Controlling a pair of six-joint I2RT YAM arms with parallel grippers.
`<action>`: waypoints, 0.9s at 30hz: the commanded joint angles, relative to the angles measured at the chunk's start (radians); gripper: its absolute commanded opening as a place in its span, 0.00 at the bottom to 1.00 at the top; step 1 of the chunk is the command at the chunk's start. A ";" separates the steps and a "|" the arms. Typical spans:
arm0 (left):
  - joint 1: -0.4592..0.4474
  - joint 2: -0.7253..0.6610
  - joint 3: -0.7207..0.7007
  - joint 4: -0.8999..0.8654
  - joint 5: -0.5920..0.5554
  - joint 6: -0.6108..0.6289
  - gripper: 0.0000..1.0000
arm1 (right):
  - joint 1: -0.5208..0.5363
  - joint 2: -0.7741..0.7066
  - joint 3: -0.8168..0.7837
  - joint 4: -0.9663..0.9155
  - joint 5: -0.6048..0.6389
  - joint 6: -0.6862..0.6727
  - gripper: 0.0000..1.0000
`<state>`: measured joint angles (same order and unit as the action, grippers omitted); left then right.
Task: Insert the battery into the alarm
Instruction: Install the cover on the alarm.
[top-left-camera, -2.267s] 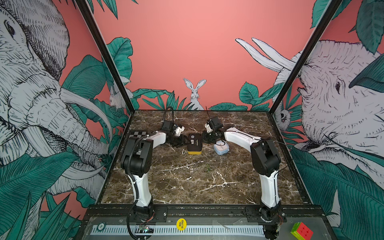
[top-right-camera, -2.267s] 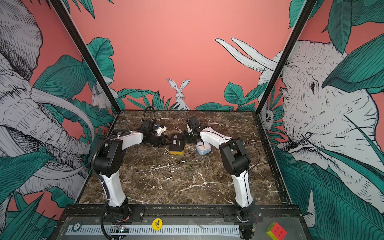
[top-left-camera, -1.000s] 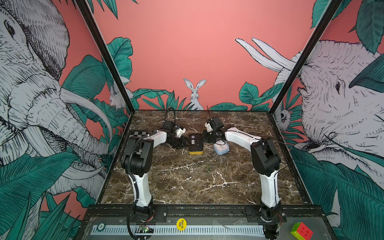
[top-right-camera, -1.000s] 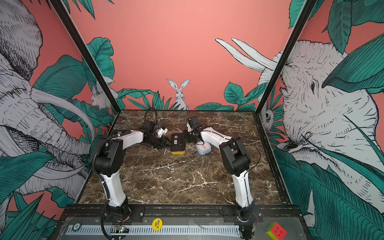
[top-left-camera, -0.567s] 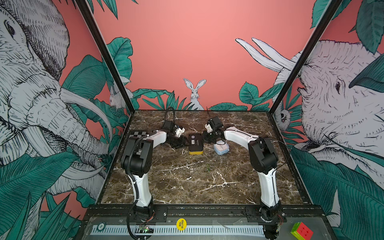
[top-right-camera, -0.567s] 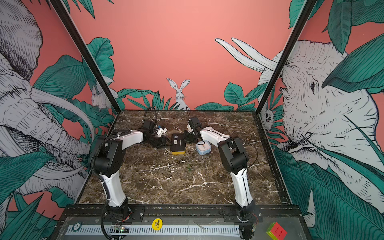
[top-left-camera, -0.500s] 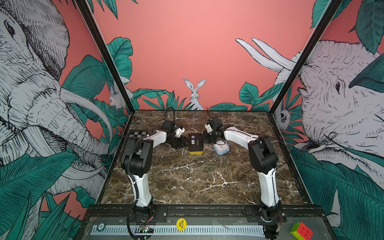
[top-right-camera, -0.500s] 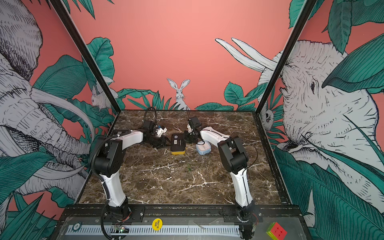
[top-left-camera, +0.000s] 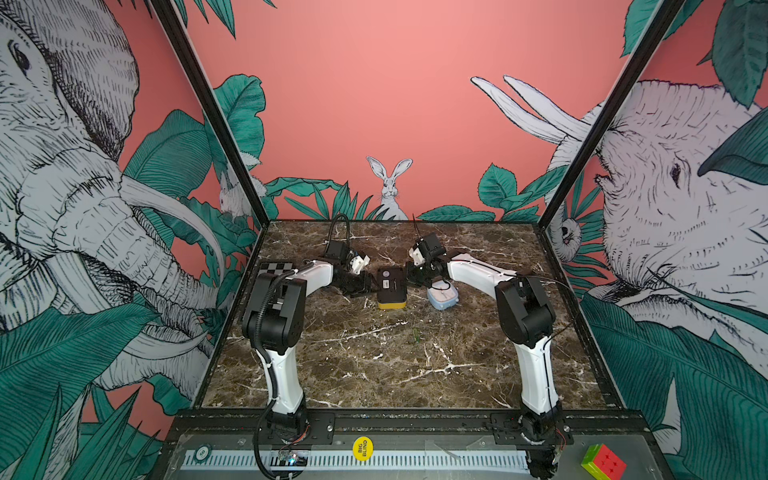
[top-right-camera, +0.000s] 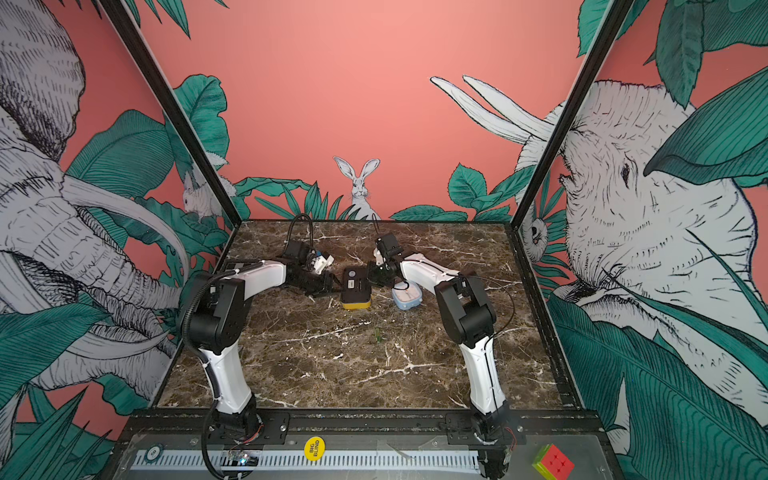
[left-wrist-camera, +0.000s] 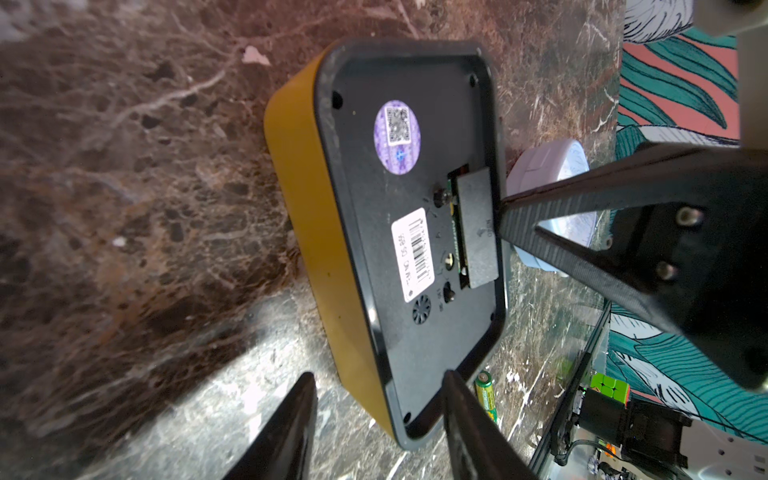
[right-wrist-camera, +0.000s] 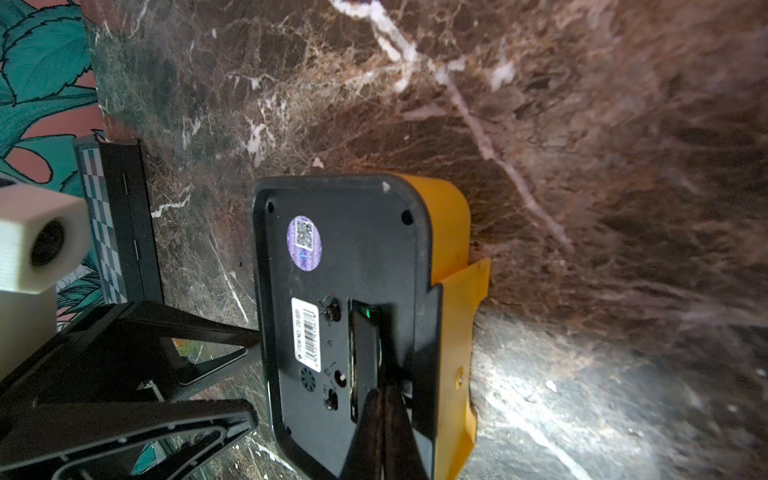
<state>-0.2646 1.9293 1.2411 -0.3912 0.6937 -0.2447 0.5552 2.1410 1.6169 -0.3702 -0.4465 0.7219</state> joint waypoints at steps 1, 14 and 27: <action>0.005 -0.053 -0.013 -0.001 -0.003 0.003 0.51 | -0.004 0.020 0.020 0.026 -0.009 0.003 0.00; 0.005 -0.052 -0.012 -0.006 -0.006 0.007 0.51 | -0.004 0.032 0.018 0.047 -0.017 0.016 0.00; 0.005 -0.046 -0.008 -0.008 -0.005 0.007 0.51 | -0.001 0.037 0.018 0.051 -0.016 0.023 0.00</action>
<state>-0.2646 1.9293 1.2411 -0.3916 0.6903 -0.2447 0.5552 2.1593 1.6169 -0.3416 -0.4610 0.7341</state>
